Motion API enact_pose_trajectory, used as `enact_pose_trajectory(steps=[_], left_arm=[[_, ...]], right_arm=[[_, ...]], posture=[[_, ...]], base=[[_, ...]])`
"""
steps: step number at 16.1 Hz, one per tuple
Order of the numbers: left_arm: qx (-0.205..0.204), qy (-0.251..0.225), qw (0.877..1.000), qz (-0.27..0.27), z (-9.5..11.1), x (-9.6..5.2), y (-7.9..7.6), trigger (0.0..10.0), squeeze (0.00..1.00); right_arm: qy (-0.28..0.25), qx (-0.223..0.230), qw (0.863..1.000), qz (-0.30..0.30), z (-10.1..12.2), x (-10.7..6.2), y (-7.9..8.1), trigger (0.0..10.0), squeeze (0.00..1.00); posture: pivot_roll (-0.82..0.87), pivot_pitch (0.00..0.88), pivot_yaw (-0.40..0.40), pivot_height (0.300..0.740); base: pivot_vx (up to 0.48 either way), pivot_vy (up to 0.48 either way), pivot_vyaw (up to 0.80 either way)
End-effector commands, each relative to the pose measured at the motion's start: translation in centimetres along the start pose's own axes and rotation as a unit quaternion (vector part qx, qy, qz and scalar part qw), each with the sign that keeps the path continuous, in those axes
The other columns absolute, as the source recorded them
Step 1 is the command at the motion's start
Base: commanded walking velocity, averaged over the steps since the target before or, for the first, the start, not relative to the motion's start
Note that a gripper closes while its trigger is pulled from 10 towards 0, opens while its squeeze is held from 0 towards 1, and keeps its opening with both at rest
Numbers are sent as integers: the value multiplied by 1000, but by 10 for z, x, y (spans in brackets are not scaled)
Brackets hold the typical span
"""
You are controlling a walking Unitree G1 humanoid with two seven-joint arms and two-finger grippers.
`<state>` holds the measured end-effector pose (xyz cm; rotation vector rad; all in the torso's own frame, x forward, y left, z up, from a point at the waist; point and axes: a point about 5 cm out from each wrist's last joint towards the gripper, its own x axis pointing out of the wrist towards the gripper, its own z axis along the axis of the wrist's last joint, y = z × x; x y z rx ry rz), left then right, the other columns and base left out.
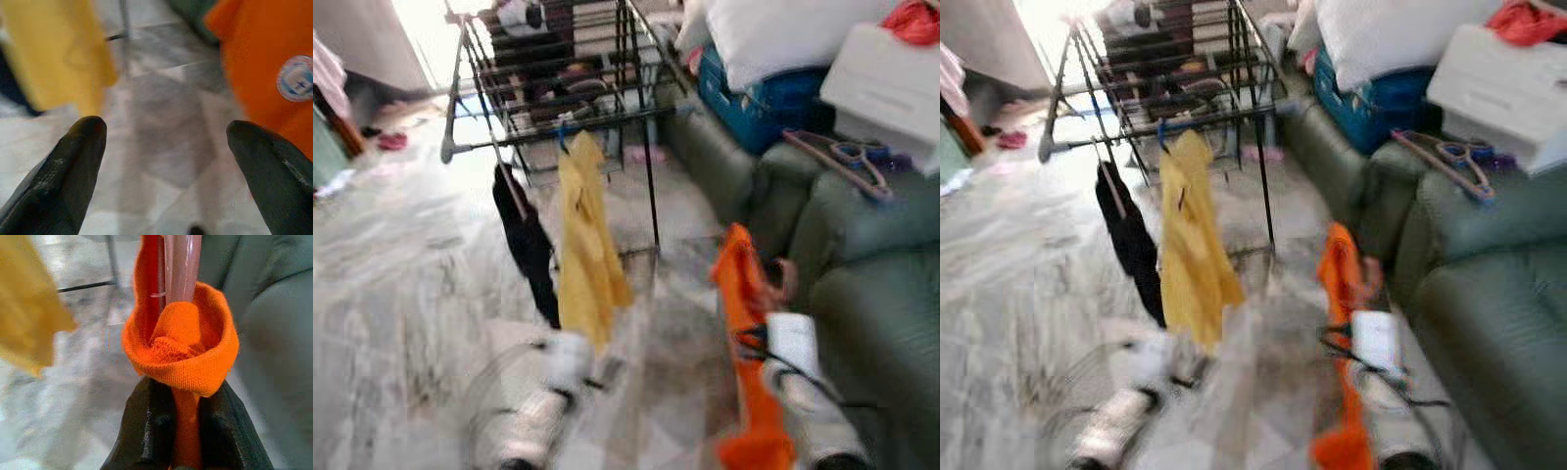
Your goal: Hang hanger
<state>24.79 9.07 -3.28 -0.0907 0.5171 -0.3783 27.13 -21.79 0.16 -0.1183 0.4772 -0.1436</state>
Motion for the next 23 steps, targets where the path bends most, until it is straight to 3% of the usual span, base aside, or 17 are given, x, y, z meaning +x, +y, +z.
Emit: enact_pose_trajectory(steps=[1,8,23], left_arm=[[6,-7,1000,29,4,-4,19,10000,0],[7,-21,999,27,12,-3,20,10000,0],[22,-20,999,26,15,-4,24,10000,0]], right_arm=[[-24,0,999,24,14,3,14,10000,0],[-30,1,999,36,18,4,23,10000,0],[-14,-10,998,63,15,6,34,10000,0]], posture=[[-197,0,27,740],[-201,0,57,740],[-189,0,76,740]], base=[[334,0,0],[347,0,677],[328,0,0]])
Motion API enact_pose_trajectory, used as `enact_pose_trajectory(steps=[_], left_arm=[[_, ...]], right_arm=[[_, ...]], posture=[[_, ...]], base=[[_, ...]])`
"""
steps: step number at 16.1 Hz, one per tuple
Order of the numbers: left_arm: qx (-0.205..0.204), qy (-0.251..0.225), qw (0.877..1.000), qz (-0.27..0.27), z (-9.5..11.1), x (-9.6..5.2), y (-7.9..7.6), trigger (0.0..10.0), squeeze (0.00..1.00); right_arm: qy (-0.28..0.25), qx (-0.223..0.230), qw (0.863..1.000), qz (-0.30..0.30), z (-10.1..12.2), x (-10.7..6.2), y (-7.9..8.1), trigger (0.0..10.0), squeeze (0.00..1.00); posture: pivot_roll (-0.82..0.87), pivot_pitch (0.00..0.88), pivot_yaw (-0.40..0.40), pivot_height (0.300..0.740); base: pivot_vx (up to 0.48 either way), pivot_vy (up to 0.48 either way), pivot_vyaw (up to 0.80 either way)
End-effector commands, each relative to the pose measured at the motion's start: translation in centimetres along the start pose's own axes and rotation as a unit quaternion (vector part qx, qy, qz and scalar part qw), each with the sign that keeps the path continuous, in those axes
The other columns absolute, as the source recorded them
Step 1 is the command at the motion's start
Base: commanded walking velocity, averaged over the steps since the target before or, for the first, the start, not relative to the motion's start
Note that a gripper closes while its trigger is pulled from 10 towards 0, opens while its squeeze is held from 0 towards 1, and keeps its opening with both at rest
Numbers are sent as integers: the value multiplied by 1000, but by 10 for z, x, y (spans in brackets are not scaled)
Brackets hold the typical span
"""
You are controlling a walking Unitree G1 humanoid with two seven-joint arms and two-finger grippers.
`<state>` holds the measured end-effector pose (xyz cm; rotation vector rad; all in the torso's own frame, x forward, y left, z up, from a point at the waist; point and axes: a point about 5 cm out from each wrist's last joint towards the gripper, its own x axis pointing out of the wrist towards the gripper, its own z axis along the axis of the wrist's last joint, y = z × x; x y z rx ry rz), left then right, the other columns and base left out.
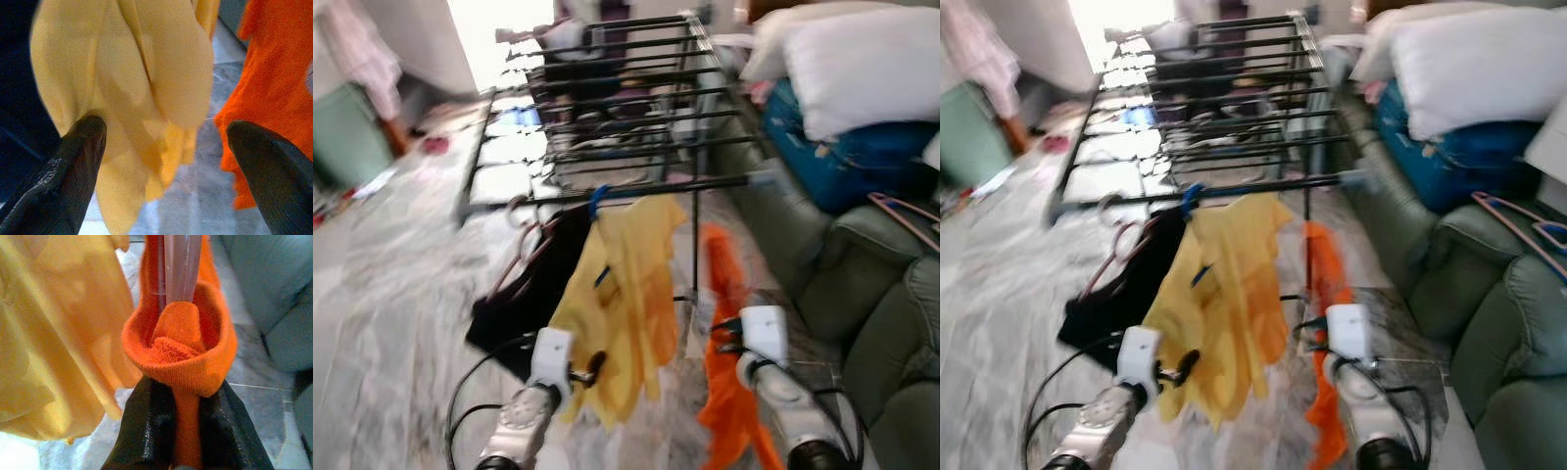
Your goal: Hang hanger
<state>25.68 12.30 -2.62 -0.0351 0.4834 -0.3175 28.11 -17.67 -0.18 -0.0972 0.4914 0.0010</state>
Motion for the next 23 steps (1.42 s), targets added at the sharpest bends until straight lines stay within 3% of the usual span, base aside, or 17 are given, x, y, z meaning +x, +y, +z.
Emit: enact_pose_trajectory(steps=[1,6,10,13,14,16,19,23], left_arm=[[2,-7,1000,-9,5,4,-7,10000,0],[10,-15,1000,-8,6,2,-5,10000,0],[62,-63,996,-28,16,-5,-1,10000,0],[109,-99,988,-41,22,-14,2,10000,0],[109,-104,988,-35,22,-17,4,10000,0],[109,-107,988,-37,20,-23,6,10000,0],[113,-116,985,-56,20,-29,0,10000,0],[112,-118,985,-55,26,-31,-3,10000,0]], right_arm=[[-13,-6,1000,-2,9,2,-5,10000,0],[-9,-11,1000,17,7,2,2,10000,0],[-5,-10,1000,24,-1,-2,8,10000,0],[-18,-41,998,54,-3,-7,22,10000,0],[-32,-59,995,70,2,-8,30,10000,0],[-57,-87,993,54,16,-7,30,10000,0],[-110,-94,989,17,52,-2,23,10000,0],[-131,-88,987,-10,66,-3,17,10000,0]], posture=[[-188,0,77,740],[-188,0,81,740],[-177,0,89,740],[-156,0,98,740],[-153,0,99,740],[-146,0,99,740],[-137,0,100,740],[-138,0,99,740]], base=[[307,0,0],[187,0,0],[0,0,277],[0,0,0],[0,0,0],[0,0,0],[0,0,0],[0,0,0]])
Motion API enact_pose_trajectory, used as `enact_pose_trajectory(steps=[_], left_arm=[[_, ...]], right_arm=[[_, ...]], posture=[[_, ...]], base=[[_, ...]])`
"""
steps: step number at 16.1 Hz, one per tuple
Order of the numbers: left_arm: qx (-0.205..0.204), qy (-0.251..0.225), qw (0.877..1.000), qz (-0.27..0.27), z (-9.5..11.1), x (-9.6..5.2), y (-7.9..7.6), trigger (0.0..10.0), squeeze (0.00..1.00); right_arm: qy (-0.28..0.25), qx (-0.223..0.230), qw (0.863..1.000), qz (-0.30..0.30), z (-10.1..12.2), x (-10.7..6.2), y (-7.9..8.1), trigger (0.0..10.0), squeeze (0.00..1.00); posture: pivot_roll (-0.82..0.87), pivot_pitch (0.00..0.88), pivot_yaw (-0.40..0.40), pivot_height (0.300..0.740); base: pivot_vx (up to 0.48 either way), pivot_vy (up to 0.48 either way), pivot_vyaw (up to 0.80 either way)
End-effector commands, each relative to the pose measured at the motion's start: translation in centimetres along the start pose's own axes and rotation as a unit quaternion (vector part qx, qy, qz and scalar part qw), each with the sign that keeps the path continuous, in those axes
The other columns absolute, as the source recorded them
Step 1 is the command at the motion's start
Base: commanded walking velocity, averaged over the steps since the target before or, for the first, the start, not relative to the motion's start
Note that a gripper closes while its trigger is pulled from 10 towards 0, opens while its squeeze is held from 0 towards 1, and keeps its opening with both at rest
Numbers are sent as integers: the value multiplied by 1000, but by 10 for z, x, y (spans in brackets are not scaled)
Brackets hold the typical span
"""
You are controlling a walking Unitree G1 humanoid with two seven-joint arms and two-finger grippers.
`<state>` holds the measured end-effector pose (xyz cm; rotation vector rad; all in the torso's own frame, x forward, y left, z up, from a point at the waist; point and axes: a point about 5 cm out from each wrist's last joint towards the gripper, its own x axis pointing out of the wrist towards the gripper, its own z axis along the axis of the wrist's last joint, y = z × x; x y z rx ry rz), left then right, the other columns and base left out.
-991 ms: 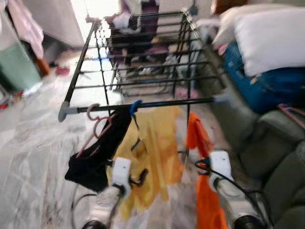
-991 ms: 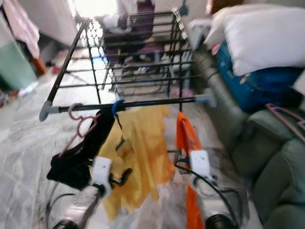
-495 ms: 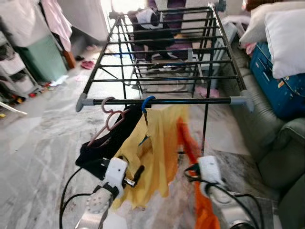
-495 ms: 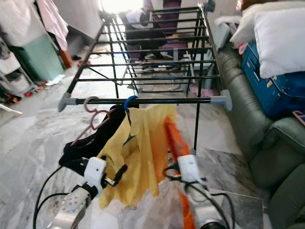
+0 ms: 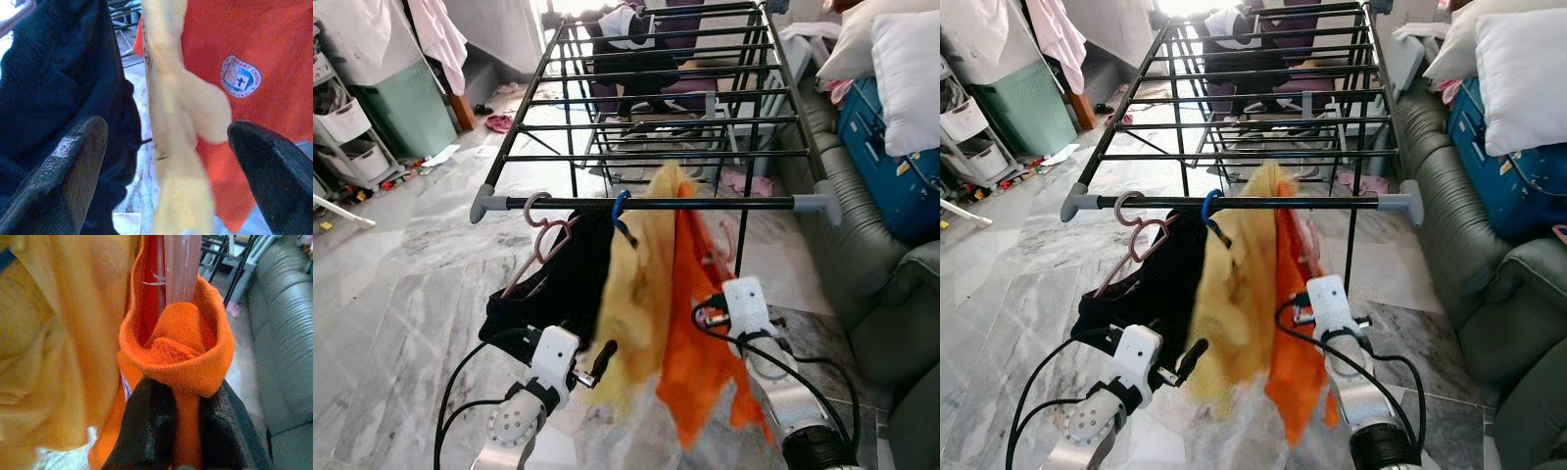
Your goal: Hang hanger
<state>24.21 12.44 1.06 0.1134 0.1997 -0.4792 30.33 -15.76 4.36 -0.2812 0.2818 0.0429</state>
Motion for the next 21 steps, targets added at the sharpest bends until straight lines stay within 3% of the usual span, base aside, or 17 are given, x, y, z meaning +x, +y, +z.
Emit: enact_pose_trajectory(steps=[1,6,8,10,11,14,18,21], left_arm=[[2,6,1000,6,0,-2,4,10000,0],[7,25,1000,-1,2,0,4,10000,0],[7,28,1000,-2,3,0,4,10000,0],[8,28,1000,-4,3,1,4,10000,0],[9,28,1000,-6,4,2,4,10000,0],[3,17,1000,-8,6,4,3,10000,0],[1,16,1000,-8,6,5,4,10000,0],[0,17,1000,-8,6,5,3,10000,0]], right_arm=[[-22,4,1000,-5,12,1,0,10000,0],[102,49,994,-1,-43,-20,9,10000,0],[111,58,992,-13,-49,-26,7,10000,0],[60,33,997,-30,-34,-25,1,10000,0],[7,31,999,-44,-14,-24,-3,10000,0],[-81,-2,994,-67,25,-23,-10,10000,0],[-91,-8,994,-65,28,-26,-9,10000,0],[-73,19,994,-73,31,-20,-14,10000,0]], posture=[[-143,0,102,740],[-158,0,112,740],[-162,0,117,740],[-165,0,123,740],[-169,0,128,740],[-175,0,130,740],[-174,0,127,740],[-176,0,129,740]], base=[[0,0,0],[0,0,0],[0,0,0],[0,0,0],[0,0,0],[0,0,0],[0,0,0],[0,0,0]])
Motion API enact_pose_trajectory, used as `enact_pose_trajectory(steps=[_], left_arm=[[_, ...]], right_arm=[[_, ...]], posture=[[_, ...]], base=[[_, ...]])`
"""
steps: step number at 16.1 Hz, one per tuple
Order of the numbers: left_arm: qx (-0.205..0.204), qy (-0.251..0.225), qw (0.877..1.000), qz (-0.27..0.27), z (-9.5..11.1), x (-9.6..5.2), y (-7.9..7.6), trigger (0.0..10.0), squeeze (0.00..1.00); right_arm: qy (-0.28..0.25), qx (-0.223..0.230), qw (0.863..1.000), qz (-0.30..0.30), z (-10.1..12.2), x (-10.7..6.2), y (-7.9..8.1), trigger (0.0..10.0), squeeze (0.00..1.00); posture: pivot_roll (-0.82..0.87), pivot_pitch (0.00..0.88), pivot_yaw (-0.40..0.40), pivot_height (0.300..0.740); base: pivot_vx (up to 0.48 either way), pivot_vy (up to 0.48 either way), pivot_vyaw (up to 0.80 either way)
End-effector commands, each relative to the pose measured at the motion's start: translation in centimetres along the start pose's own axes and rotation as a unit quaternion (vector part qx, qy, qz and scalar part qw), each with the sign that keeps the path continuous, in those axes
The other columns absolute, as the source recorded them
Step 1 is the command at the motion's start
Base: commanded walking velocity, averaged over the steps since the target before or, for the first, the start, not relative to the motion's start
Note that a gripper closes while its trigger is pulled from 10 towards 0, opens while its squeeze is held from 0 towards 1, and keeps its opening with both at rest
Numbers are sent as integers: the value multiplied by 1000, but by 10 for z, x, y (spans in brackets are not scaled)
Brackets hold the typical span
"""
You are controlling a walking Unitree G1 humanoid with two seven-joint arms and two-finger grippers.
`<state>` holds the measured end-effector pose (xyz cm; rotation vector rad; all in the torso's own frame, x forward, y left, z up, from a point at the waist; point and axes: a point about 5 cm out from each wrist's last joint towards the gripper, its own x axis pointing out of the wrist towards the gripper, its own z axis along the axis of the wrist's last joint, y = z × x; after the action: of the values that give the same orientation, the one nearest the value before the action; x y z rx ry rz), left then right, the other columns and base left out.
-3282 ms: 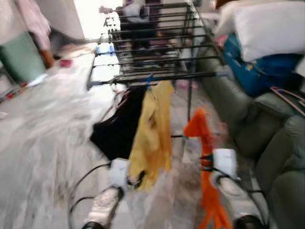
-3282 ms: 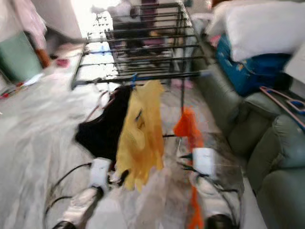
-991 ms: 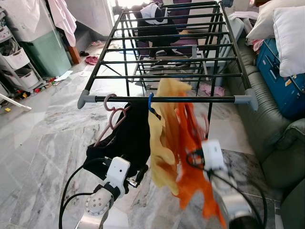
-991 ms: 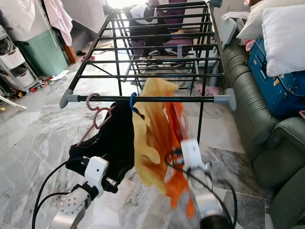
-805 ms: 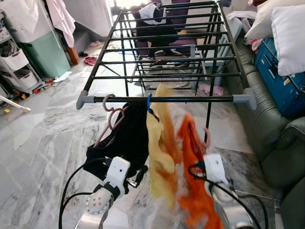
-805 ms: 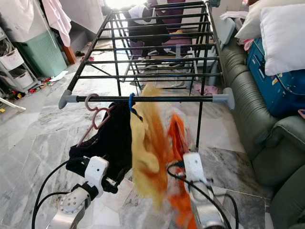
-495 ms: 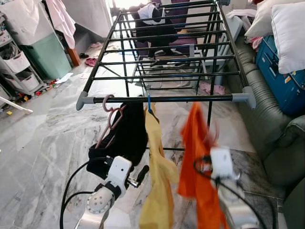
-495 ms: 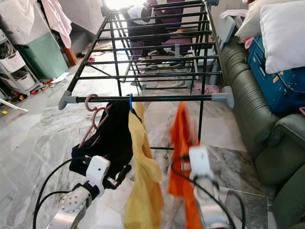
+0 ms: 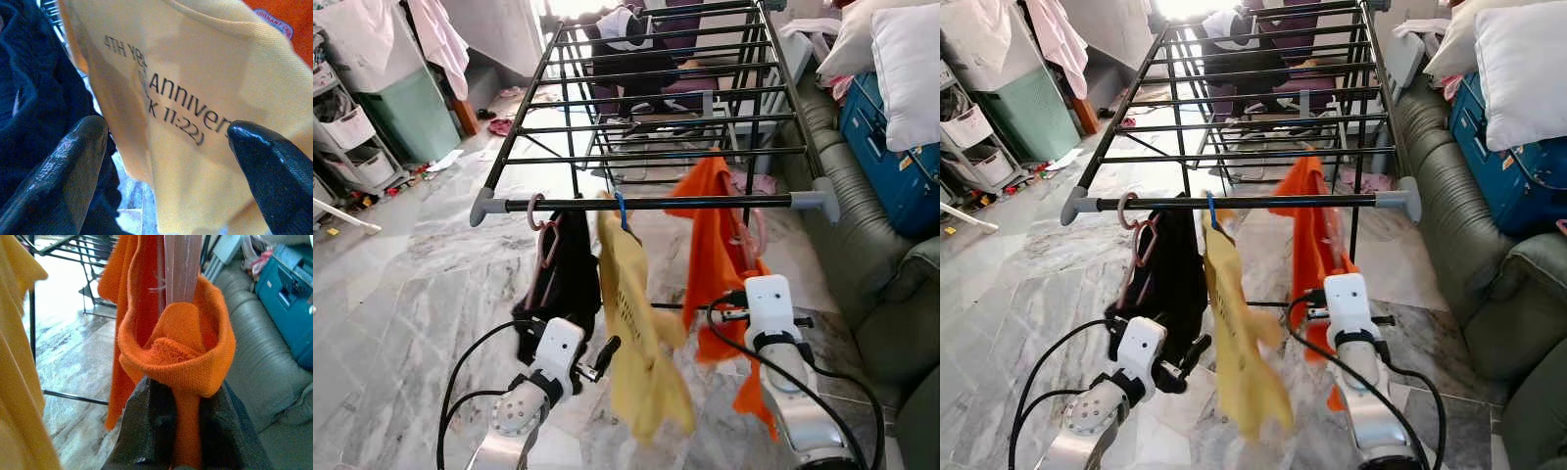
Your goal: Hang hanger
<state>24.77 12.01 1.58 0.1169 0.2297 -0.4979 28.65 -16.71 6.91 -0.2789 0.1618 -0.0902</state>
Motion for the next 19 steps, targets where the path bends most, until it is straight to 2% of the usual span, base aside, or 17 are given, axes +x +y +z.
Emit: enact_pose_trajectory(steps=[1,5,8,12,19], left_arm=[[1,3,1000,1,-1,0,4,10000,0],[-4,-6,1000,-4,1,2,3,10000,0],[-36,-47,998,-33,11,2,-2,10000,0],[-34,-49,998,-33,11,1,1,10000,0],[-33,-53,997,-36,15,2,-2,10000,0]], right_arm=[[-20,17,1000,-3,17,8,0,10000,0],[-7,43,999,5,32,29,0,10000,0],[47,52,997,23,28,40,7,10000,0],[77,72,994,37,27,49,13,10000,0],[141,116,982,37,16,57,11,10000,0]], posture=[[-178,0,131,740],[-174,0,132,740],[-163,0,126,740],[-156,0,122,740],[-155,0,117,740]], base=[[0,0,0],[0,0,0],[0,0,0],[0,0,0],[0,0,0]])
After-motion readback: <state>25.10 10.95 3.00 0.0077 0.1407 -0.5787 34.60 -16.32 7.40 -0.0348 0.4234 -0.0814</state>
